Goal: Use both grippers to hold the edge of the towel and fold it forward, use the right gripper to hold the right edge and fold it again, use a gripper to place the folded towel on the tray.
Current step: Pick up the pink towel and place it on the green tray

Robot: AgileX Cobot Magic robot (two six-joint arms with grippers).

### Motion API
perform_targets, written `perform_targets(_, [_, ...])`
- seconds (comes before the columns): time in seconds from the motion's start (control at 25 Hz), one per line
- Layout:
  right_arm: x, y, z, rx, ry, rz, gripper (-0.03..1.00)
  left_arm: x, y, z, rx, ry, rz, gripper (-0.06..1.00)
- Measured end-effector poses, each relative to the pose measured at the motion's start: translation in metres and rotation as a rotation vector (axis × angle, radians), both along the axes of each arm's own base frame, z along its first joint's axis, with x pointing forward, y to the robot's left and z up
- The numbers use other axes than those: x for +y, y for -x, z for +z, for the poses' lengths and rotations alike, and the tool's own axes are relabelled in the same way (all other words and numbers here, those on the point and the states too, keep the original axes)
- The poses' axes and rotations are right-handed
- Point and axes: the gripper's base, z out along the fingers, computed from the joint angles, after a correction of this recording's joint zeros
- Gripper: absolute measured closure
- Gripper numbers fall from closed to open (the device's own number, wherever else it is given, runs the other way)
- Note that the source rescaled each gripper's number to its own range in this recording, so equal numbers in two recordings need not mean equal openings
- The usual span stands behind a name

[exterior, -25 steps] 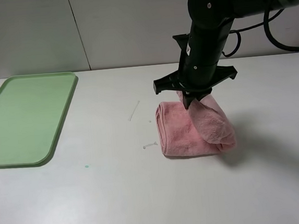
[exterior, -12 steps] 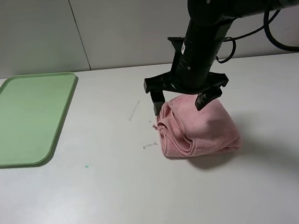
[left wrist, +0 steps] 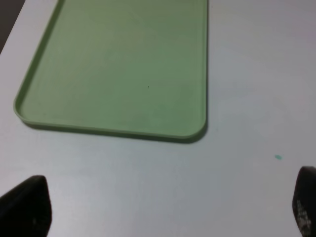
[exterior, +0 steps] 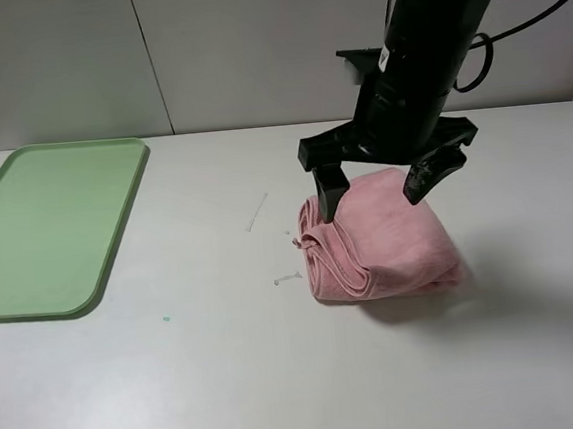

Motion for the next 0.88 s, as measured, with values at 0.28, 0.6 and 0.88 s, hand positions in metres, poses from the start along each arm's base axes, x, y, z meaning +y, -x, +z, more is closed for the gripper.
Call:
perform_targets(0.28, [-0.018,0.028,0.043,-0.034,-0.024,0.044,-0.03,0.0,0.0,0.0,0.0,0.0,0.0,-0.04])
perform_targets(0.6, [-0.053,0.081,0.068,-0.112,-0.083,0.044,-0.03,0.0,0.0,0.0,0.0,0.0,0.0,-0.04])
perform_targets(0.88, [-0.09,0.135,0.075,-0.204,-0.121,0.083,-0.03,0.0,0.0,0.0,0.0,0.0,0.0,-0.04])
